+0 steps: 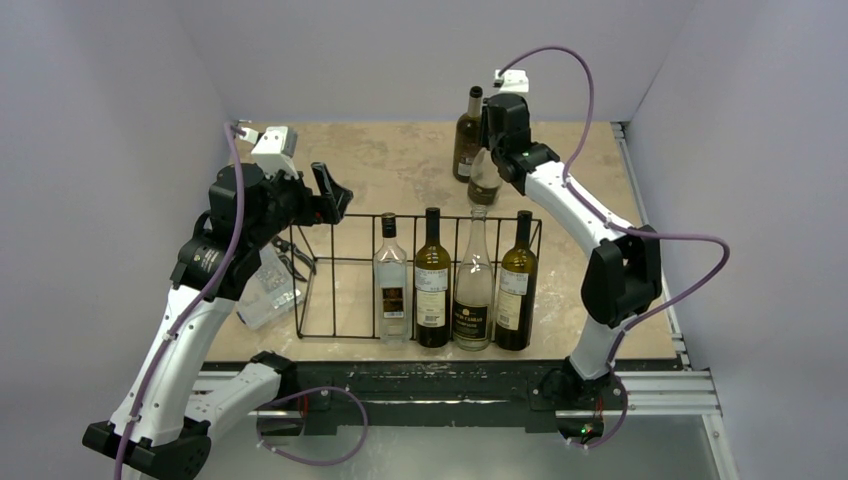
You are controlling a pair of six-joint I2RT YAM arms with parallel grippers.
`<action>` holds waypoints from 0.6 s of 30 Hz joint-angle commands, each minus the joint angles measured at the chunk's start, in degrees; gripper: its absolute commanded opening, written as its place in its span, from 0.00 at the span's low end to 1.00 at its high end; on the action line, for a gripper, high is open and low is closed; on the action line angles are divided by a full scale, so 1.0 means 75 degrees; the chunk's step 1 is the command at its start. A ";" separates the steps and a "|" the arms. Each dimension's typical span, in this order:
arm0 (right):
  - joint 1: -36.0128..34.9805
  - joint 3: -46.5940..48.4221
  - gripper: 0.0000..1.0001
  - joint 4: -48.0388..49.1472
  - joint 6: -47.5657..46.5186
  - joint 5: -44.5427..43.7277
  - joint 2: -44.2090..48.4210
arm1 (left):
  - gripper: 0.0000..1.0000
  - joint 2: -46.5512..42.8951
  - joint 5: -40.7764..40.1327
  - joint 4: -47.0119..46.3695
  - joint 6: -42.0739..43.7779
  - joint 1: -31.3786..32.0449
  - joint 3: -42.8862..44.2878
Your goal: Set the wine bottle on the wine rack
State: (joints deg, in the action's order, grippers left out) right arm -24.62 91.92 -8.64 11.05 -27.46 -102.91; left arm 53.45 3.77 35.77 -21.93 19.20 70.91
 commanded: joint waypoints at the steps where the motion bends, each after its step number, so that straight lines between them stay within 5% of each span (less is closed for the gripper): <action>1: 0.0037 -0.0138 0.05 0.0262 0.0050 0.0036 0.0843 | 0.88 -0.0060 -0.0057 -0.0069 0.0040 0.0030 0.0193; 18: 0.0035 -0.1021 0.00 0.1093 0.0669 0.1262 0.3329 | 0.87 -0.0061 -0.0035 -0.0080 0.0017 0.0030 0.0184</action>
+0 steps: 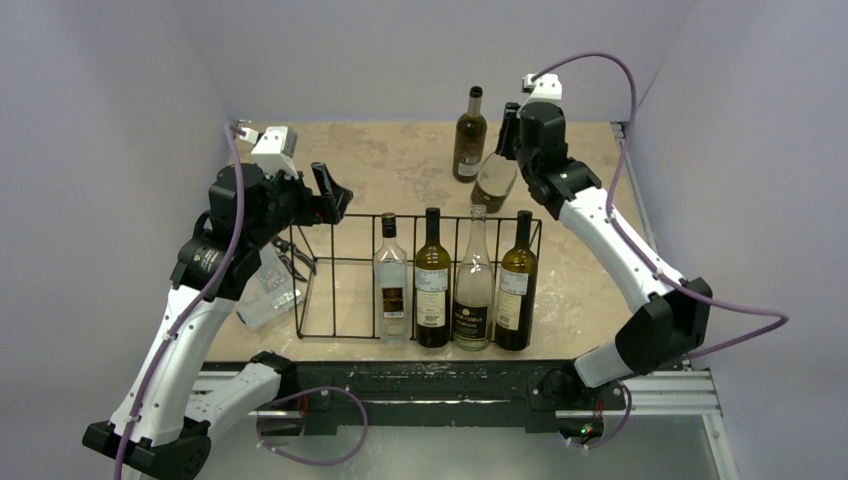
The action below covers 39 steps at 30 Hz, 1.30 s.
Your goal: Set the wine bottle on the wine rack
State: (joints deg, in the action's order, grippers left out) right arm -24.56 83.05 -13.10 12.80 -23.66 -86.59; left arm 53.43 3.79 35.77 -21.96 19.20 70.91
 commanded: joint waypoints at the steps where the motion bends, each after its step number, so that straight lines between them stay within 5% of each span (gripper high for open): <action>1: 0.0019 0.0086 0.00 0.1709 0.0524 0.0934 0.1322 | 0.87 -0.0068 -0.0037 -0.0073 0.0017 0.0030 0.0178; 13: 0.0021 -0.0169 0.00 0.2486 0.1379 0.3123 0.2680 | 0.87 -0.0145 -0.0013 -0.0084 0.0017 0.0030 0.0178; 28: -0.0080 0.0124 0.00 0.3483 0.2674 0.6374 0.2175 | 0.87 -0.0162 -0.0080 -0.0078 0.0031 0.0030 0.0169; 39: -0.0733 0.0773 0.00 0.3432 0.3086 0.6414 0.1656 | 0.87 -0.0291 -0.0084 -0.0091 0.0033 0.0030 0.0178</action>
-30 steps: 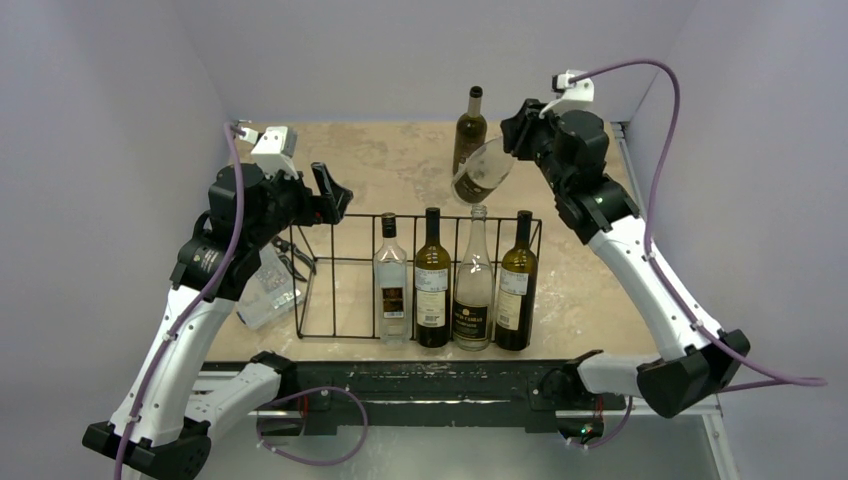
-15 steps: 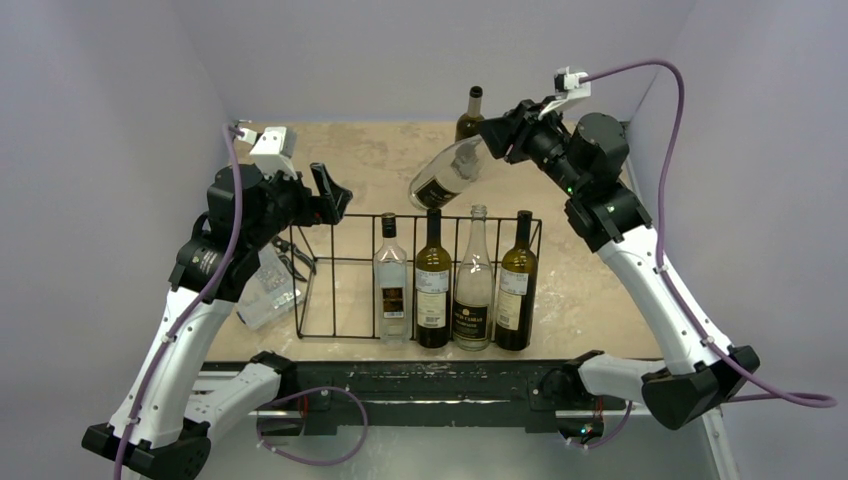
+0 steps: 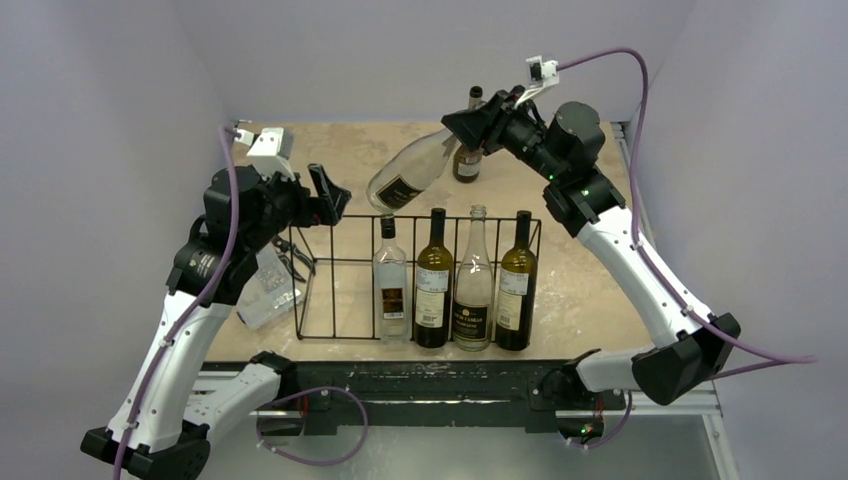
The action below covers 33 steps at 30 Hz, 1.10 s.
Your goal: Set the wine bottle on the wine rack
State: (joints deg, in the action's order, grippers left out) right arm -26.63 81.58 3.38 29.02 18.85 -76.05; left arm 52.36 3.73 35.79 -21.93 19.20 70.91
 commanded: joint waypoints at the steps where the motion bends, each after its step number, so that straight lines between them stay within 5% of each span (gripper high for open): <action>1: -0.0549 0.1092 0.00 0.1234 0.0889 0.0799 0.0190 | 0.87 -0.0149 -0.0075 -0.0096 0.0027 0.0030 0.0172; 15: -0.1501 0.1544 0.00 0.1572 0.1395 0.1504 -0.0455 | 0.87 -0.0039 -0.0303 -0.0005 0.0136 0.0030 0.0221; 33: -0.2929 0.1093 0.00 0.0559 0.0471 0.0739 -0.0934 | 0.87 0.0003 -0.0421 0.0002 0.0157 0.0030 0.0204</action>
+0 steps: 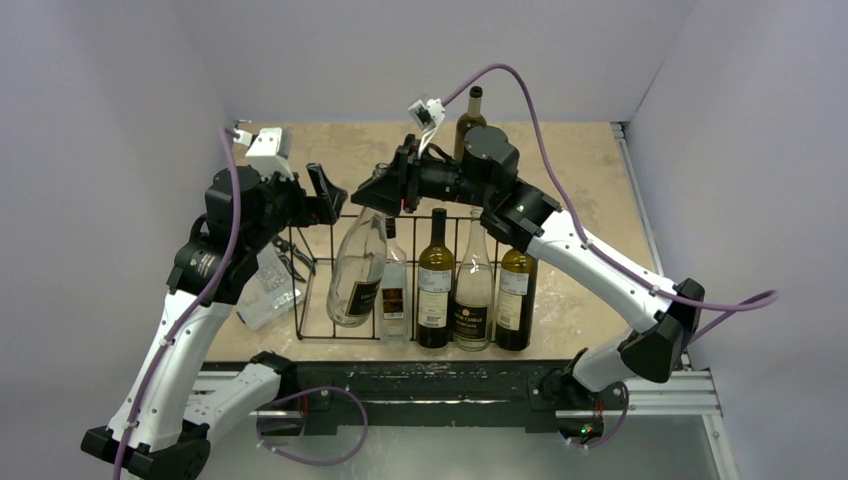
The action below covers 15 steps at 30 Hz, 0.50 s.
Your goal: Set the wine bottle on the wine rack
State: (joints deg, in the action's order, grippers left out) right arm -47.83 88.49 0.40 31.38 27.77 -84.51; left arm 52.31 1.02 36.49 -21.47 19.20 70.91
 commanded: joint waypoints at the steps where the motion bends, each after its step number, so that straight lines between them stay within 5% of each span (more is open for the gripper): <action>1: -0.0138 0.0139 0.00 0.0937 0.0137 -0.0456 0.0138 | 0.87 0.0009 -0.0054 -0.0094 0.0092 0.0030 0.0203; 15: -0.0588 0.0130 0.00 -0.0007 -0.0835 -0.1630 -0.0301 | 0.87 0.0021 0.0039 -0.0091 0.0065 0.0030 0.0213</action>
State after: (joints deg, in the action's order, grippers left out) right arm -51.46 87.42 -5.96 24.47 18.41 -89.12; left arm 52.60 1.04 36.60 -21.47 19.20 70.91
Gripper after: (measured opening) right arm 0.401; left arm 0.875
